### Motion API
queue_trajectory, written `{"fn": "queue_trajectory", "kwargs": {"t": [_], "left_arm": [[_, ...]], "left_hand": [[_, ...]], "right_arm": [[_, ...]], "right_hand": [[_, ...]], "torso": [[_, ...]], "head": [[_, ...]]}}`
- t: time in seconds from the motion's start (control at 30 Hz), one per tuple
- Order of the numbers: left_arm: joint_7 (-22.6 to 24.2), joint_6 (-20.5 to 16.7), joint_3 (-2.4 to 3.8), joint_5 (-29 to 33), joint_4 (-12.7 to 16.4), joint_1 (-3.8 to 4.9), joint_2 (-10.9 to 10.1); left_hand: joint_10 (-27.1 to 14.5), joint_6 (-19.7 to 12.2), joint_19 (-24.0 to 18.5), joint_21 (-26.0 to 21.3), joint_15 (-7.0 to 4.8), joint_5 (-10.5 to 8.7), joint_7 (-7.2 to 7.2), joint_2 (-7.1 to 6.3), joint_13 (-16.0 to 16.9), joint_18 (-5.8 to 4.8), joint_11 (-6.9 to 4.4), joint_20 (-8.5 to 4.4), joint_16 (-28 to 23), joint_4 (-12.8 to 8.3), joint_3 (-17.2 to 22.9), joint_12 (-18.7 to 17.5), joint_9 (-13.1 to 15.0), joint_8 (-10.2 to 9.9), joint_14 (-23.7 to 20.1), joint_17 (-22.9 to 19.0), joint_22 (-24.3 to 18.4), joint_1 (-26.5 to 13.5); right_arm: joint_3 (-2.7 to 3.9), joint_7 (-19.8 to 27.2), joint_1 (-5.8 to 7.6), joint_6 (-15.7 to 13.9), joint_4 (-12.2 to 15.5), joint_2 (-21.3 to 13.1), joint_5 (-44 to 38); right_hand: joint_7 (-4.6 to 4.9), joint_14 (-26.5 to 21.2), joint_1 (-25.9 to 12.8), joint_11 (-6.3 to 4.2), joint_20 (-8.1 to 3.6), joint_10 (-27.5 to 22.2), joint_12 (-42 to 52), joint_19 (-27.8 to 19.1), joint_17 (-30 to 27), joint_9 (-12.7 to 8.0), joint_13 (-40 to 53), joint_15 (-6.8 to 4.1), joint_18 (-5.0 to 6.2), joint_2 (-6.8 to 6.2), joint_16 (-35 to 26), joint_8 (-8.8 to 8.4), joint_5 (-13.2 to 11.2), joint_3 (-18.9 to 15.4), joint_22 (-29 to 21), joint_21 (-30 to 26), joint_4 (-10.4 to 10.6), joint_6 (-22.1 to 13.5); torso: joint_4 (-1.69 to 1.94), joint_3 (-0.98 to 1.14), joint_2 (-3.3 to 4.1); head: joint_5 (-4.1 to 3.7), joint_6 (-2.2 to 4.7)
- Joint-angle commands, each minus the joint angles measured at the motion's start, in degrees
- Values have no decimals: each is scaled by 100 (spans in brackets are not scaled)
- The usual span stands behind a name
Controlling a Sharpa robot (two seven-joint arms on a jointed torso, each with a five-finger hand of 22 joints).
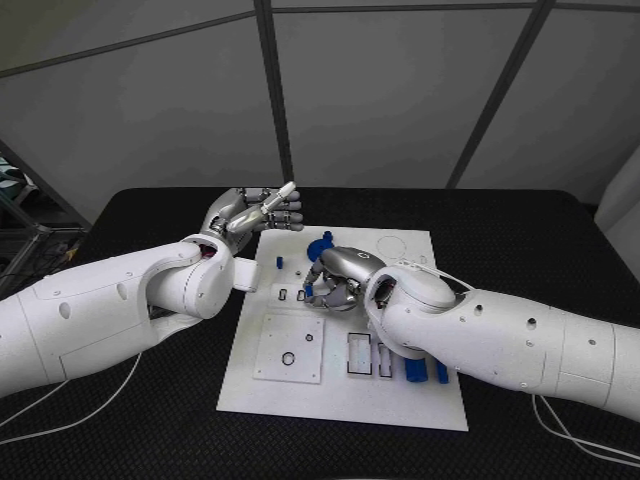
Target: Assemble the parts on the task board
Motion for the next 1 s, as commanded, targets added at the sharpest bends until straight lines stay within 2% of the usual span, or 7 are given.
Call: {"fn": "queue_trajectory", "kwargs": {"t": [0.03,0.17,0.6,1.0], "left_arm": [[19,73,4,-30,0,8,1],[21,71,4,-30,-6,8,-4],[19,72,3,-30,-22,8,-3],[15,74,3,-30,-28,8,-5]], "left_hand": [[57,28,-31,27,15,-21,-1,55,4,61,-2,4,-22,-9,-31,-35,2,-39,-5,6,3,6],[57,28,-31,27,15,-21,-1,55,4,61,-2,4,-22,-9,-31,-35,2,-39,-5,6,3,6],[57,28,-31,27,15,-21,-1,55,4,61,-2,4,-22,-9,-31,-35,2,-39,-5,6,3,6],[59,31,-38,29,17,-22,-1,58,4,61,-2,6,-32,-9,-37,-39,2,-44,-4,12,3,4]], "right_arm": [[-28,-68,-35,200,-36,-17,-41],[-29,-68,-37,209,-48,-30,-40],[-29,-75,-39,265,-57,-39,-36],[-29,-92,-39,195,-56,-54,-18]], "right_hand": [[16,463,-40,7,-5,-61,-50,-33,943,-12,468,-16,7,-29,-7,-18,2,31,348,-1,-3,-14],[28,463,-54,15,0,-76,-71,-39,944,-19,449,-9,9,-40,-7,-40,2,39,341,-6,-1,-48],[113,463,-146,86,42,-179,-216,-55,940,-35,319,47,12,-127,-11,-164,-28,60,322,-20,24,-257],[170,461,-241,140,91,-244,-306,-64,933,-31,237,96,16,-210,-15,-245,-79,53,311,-29,64,-423]], "torso": [[7,-1,0],[-2,3,-1],[3,3,-1],[2,2,-3]], "head": [[-6,-4],[2,-13],[-6,-26],[-4,-32]]}}
